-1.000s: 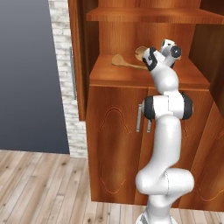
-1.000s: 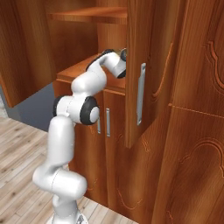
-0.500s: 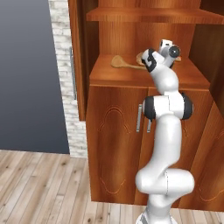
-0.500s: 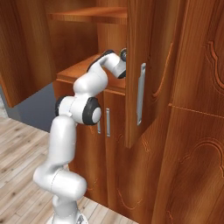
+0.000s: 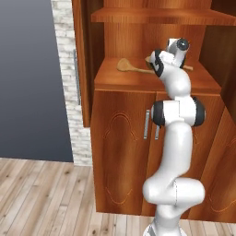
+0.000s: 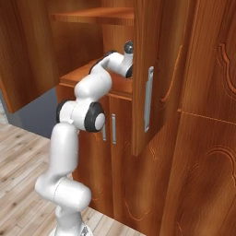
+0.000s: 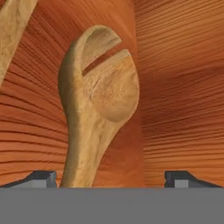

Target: Organize the utensils by type. Pick up the wooden spoons from the counter and place them in the open cabinet. Then pick up the metallic utensils from the counter and place them in the open drawer.

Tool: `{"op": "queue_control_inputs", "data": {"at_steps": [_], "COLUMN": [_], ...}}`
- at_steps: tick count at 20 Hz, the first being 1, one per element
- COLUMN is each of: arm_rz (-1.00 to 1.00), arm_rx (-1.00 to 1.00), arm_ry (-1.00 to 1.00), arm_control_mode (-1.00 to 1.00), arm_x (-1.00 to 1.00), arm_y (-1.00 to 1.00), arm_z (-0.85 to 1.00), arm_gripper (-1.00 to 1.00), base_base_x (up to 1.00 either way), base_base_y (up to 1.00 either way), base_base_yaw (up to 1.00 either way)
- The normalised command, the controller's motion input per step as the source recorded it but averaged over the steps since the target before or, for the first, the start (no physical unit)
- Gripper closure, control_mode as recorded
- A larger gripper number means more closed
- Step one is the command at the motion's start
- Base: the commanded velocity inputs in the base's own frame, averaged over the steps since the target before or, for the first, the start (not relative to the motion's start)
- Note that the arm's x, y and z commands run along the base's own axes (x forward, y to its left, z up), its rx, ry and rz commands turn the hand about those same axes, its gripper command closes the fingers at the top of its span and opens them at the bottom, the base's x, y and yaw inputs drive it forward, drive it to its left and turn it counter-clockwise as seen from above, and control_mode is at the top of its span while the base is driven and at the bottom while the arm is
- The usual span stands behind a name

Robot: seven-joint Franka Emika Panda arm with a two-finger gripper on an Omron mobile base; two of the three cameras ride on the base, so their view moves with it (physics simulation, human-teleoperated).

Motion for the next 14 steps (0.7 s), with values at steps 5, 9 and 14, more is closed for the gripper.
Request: {"op": "queue_control_inputs", "data": {"at_steps": [5,9,14], "arm_rz": [-0.02,-0.07,-0.04], "arm_rx": [0.0,-0.02,0.0], "arm_ry": [-0.03,-0.09,-0.18], "arm_control_mode": [-1.0,-1.0,-1.0], "arm_x": [-0.69,-0.63,-0.68], "arm_y": [0.22,0.19,0.16], "arm_z": [-0.09,-0.48,-0.11], "arm_gripper": [-1.0,-1.0,-1.0], "base_base_x": [0.0,0.0,0.0], "base_base_y": [0.0,0.0,0.0], "base_base_yaw": [0.0,0.0,0.0]}}
